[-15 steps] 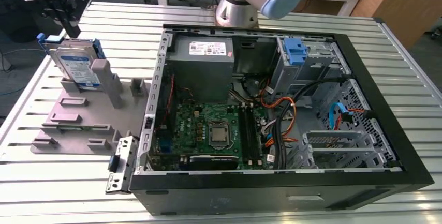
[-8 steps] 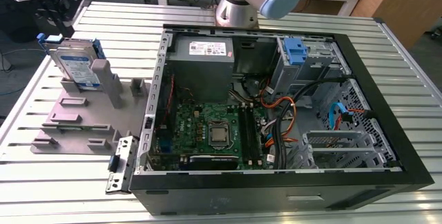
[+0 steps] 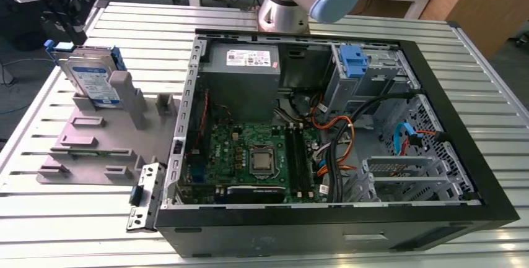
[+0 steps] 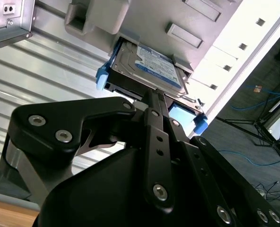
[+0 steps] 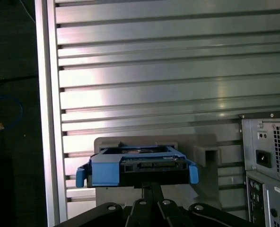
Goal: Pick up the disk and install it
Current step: 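Reach for the disk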
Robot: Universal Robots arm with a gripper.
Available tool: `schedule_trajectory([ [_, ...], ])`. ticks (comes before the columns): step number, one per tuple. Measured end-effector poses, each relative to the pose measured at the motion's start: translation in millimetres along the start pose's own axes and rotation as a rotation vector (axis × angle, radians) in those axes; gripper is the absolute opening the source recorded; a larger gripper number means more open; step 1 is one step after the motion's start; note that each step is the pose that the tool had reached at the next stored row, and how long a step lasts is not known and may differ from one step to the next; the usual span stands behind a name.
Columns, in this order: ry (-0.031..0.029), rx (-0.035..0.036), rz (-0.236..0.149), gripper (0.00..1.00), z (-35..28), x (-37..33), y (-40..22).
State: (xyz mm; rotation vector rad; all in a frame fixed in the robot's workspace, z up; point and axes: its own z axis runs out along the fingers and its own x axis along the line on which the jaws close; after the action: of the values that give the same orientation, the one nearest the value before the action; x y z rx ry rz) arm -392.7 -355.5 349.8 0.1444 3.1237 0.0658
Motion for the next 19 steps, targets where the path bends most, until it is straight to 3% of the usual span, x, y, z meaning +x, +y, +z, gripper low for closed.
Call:
schedule_trajectory([
  [9, 0.0001, 0.0001, -0.001, 0.11, 7.5, 9.4, 7.0],
  [12, -0.0009, 0.0108, -0.001, 0.11, 8.0, 10.2, 7.2],
  [17, -0.0010, 0.0122, -0.001, 0.11, 8.0, 10.3, 7.2],
  [19, -0.0015, 0.0160, -0.001, 0.11, 8.2, 10.2, 7.3],
])
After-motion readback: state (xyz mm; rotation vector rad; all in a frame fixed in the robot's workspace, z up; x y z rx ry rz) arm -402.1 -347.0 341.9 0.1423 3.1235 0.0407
